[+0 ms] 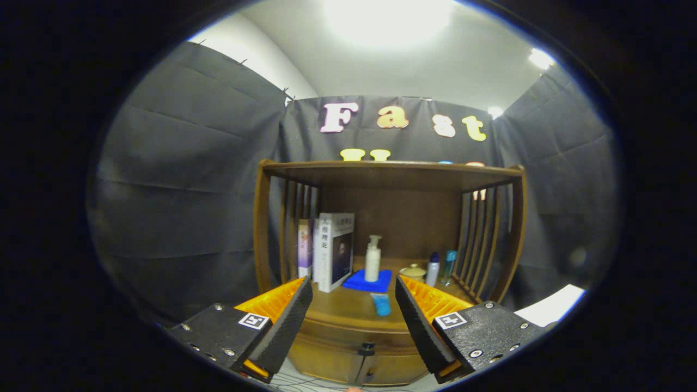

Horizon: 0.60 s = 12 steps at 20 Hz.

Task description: Pull open the drawer, take out the items inside it, and place them on the countertop above the cabinet.

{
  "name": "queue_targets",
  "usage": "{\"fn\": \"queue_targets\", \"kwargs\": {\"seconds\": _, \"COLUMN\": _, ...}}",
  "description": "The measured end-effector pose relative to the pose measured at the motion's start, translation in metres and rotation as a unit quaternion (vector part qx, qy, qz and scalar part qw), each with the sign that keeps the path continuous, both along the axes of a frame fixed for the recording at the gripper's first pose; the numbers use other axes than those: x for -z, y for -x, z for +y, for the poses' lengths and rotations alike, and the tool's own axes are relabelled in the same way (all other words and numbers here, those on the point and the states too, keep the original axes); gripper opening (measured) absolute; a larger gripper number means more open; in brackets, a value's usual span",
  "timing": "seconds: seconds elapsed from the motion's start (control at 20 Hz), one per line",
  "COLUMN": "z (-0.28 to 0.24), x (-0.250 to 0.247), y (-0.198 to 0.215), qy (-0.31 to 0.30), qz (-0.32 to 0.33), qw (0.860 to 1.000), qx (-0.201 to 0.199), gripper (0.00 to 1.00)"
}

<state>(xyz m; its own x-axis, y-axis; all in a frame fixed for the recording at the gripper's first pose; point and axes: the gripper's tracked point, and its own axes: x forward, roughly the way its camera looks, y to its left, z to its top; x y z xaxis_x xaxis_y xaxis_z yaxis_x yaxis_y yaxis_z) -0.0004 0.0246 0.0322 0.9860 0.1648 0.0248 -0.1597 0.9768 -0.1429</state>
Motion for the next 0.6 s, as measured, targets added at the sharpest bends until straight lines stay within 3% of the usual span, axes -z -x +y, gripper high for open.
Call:
{"fn": "queue_targets", "kwargs": {"seconds": 0.25, "z": -0.025, "x": 0.0, "y": 0.017, "qy": 0.059, "qz": -0.017, "qw": 0.997, "qx": 0.043, "gripper": 0.95}}
{"fn": "queue_targets", "kwargs": {"seconds": 0.6, "z": -0.028, "x": -0.002, "y": 0.027, "qy": 0.053, "qz": -0.013, "qw": 0.997, "qx": 0.05, "gripper": 0.95}}
